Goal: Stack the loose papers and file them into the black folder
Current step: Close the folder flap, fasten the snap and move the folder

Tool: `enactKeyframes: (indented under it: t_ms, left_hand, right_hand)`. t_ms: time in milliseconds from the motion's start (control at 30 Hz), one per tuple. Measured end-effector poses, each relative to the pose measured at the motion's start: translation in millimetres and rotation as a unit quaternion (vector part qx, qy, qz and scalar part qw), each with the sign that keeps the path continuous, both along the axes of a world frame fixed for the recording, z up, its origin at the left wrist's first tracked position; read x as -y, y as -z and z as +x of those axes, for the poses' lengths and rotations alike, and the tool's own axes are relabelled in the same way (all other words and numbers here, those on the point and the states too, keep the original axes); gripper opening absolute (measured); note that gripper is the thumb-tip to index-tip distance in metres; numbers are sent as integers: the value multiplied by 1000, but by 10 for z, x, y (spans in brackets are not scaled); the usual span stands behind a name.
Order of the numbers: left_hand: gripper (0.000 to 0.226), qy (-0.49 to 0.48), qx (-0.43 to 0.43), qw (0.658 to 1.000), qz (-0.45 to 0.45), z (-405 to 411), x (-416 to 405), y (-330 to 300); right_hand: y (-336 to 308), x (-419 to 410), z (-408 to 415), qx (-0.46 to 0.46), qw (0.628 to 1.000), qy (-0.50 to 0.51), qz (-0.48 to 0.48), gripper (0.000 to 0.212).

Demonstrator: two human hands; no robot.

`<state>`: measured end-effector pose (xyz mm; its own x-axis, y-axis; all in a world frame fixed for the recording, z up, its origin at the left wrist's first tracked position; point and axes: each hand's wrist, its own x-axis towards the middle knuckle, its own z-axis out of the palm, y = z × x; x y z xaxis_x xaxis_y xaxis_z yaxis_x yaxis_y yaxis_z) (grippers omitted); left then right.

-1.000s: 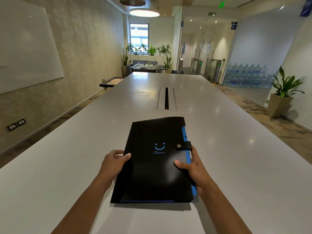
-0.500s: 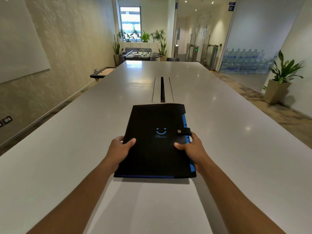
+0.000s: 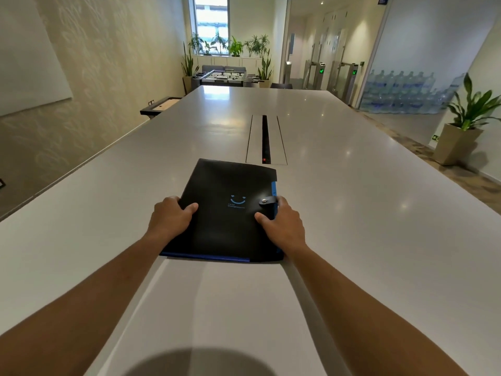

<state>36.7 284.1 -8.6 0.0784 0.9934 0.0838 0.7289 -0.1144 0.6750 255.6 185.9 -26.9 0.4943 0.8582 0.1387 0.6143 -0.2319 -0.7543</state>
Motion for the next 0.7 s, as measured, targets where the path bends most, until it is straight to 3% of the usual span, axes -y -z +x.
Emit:
enactKeyframes:
  t_ms: [100, 367, 500, 700]
  left_hand:
    - [49, -6, -81, 996, 33, 41, -193, 131]
    - [63, -6, -280, 959, 47, 144, -449, 155]
    - [71, -31, -240, 970, 34, 103, -492, 226]
    - [76, -65, -135, 989, 7, 17, -395, 189]
  right_hand:
    - [41, -199, 34, 99, 995, 0, -20, 52]
    - [121, -420, 110, 203, 978, 3, -55, 51]
    - [122, -403, 118, 191, 981, 25, -33, 46]
    - [131, -177, 181, 16, 992, 109, 67, 35]
